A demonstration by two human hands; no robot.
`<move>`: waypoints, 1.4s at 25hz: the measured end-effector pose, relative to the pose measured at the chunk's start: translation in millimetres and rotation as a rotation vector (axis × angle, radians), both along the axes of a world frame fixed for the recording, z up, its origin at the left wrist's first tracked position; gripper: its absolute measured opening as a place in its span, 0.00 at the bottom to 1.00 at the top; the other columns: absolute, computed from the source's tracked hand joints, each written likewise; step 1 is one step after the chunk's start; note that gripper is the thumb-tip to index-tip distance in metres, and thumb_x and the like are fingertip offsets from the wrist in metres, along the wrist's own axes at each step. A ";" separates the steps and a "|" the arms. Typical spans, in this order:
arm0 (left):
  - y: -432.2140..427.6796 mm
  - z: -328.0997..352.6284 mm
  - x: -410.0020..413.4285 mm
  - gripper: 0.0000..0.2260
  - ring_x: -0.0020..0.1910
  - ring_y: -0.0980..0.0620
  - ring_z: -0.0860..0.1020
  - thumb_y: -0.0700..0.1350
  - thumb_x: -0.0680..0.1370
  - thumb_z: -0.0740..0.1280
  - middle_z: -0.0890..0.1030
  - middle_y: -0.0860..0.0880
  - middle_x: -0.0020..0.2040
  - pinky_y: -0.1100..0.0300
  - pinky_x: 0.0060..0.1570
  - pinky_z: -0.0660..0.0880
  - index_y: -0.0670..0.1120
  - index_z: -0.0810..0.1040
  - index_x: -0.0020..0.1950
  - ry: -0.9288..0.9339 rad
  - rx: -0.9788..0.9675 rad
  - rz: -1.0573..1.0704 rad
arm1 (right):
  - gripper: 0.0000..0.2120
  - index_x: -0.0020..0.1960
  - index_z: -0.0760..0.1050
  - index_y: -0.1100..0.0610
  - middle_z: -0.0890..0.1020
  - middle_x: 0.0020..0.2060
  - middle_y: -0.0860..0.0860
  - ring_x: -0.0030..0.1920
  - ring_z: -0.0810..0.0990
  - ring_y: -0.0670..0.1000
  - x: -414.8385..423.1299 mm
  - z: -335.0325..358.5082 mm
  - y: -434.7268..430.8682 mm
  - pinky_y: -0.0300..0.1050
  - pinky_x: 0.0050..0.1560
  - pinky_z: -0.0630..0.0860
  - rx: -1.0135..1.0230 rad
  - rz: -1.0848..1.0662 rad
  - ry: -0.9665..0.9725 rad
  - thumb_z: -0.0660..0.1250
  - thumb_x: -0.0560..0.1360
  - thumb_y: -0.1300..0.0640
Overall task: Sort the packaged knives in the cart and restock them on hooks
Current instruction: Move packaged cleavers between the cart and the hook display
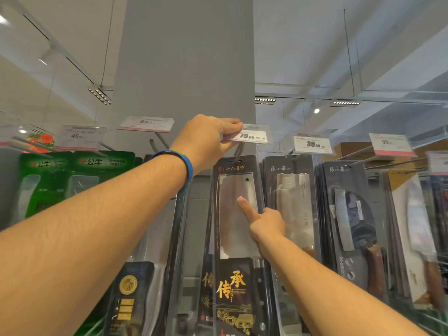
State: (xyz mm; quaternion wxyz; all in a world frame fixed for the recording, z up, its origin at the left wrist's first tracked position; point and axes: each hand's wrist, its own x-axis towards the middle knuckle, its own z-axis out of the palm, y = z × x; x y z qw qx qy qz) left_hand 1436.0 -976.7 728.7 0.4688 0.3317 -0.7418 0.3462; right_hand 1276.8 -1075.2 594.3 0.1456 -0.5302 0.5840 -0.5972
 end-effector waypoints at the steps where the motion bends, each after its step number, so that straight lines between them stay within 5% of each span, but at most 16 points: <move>1: 0.7 0.2 -0.2 0.17 0.65 0.51 0.76 0.46 0.80 0.68 0.76 0.55 0.68 0.56 0.64 0.74 0.53 0.76 0.69 -0.002 -0.008 0.006 | 0.49 0.77 0.66 0.57 0.75 0.71 0.55 0.68 0.76 0.60 -2.0 -0.6 -5.0 0.52 0.56 0.76 0.014 0.006 0.018 0.61 0.69 0.23; 4: 4.3 1.5 -1.6 0.15 0.63 0.49 0.77 0.46 0.80 0.68 0.77 0.56 0.67 0.53 0.62 0.76 0.53 0.79 0.66 -0.022 -0.027 0.031 | 0.48 0.78 0.64 0.57 0.73 0.74 0.55 0.71 0.73 0.61 -4.5 -2.8 -15.3 0.57 0.66 0.72 0.043 0.035 0.040 0.61 0.71 0.24; 9: 13.0 3.6 -1.8 0.14 0.65 0.50 0.76 0.47 0.80 0.67 0.76 0.58 0.68 0.55 0.65 0.72 0.53 0.79 0.66 -0.046 -0.008 0.088 | 0.47 0.77 0.65 0.59 0.73 0.73 0.56 0.70 0.74 0.60 2.6 0.3 -16.6 0.53 0.64 0.72 0.111 0.083 0.052 0.59 0.73 0.25; 14: 21.2 -3.3 2.8 0.27 0.74 0.49 0.65 0.53 0.81 0.64 0.58 0.57 0.79 0.52 0.71 0.65 0.55 0.61 0.78 -0.156 0.115 0.255 | 0.39 0.72 0.69 0.57 0.78 0.64 0.56 0.59 0.78 0.58 -1.0 -26.2 6.7 0.55 0.57 0.77 0.151 0.055 0.197 0.58 0.75 0.27; 16: 20.6 -24.7 10.1 0.26 0.75 0.52 0.63 0.53 0.81 0.63 0.59 0.55 0.79 0.56 0.73 0.61 0.55 0.59 0.78 0.021 0.220 0.045 | 0.33 0.69 0.70 0.55 0.80 0.61 0.53 0.53 0.78 0.56 0.1 -47.8 22.7 0.50 0.49 0.74 0.063 -0.030 0.244 0.61 0.77 0.30; 19: 19.5 -74.1 25.0 0.20 0.65 0.55 0.74 0.52 0.81 0.62 0.75 0.53 0.69 0.55 0.68 0.69 0.53 0.69 0.74 0.442 0.330 -0.192 | 0.31 0.73 0.65 0.52 0.74 0.67 0.51 0.63 0.76 0.56 6.0 -64.9 52.3 0.51 0.52 0.74 -0.109 -0.059 0.213 0.66 0.77 0.37; 24: 32.2 -177.1 45.2 0.07 0.43 0.58 0.81 0.48 0.81 0.63 0.85 0.55 0.44 0.62 0.41 0.78 0.56 0.79 0.55 0.843 0.554 -0.379 | 0.22 0.71 0.69 0.46 0.73 0.63 0.42 0.57 0.78 0.48 -8.1 -99.1 104.5 0.47 0.54 0.74 -0.227 0.143 0.091 0.66 0.79 0.44; 27: 36.2 -239.9 47.6 0.07 0.39 0.56 0.81 0.48 0.82 0.63 0.85 0.54 0.43 0.63 0.35 0.77 0.54 0.80 0.55 0.928 0.702 -0.363 | 0.05 0.53 0.80 0.47 0.84 0.47 0.41 0.47 0.83 0.43 -17.3 -136.6 130.5 0.38 0.46 0.75 -0.182 0.399 -0.081 0.67 0.80 0.49; 30: 34.4 -287.8 39.3 0.07 0.34 0.57 0.80 0.45 0.82 0.64 0.85 0.52 0.41 0.68 0.31 0.73 0.51 0.81 0.53 1.004 0.786 -0.347 | 0.11 0.45 0.82 0.55 0.86 0.37 0.51 0.33 0.82 0.47 -13.9 -176.9 143.1 0.36 0.33 0.74 -0.013 0.647 -0.168 0.65 0.82 0.53; 35: 60.3 -388.8 20.2 0.08 0.27 0.55 0.74 0.42 0.81 0.64 0.84 0.48 0.38 0.71 0.25 0.66 0.48 0.83 0.49 1.042 0.924 -0.215 | 0.14 0.43 0.82 0.56 0.85 0.35 0.54 0.30 0.80 0.49 -23.4 -254.4 157.6 0.35 0.30 0.71 0.220 0.795 -0.176 0.63 0.82 0.51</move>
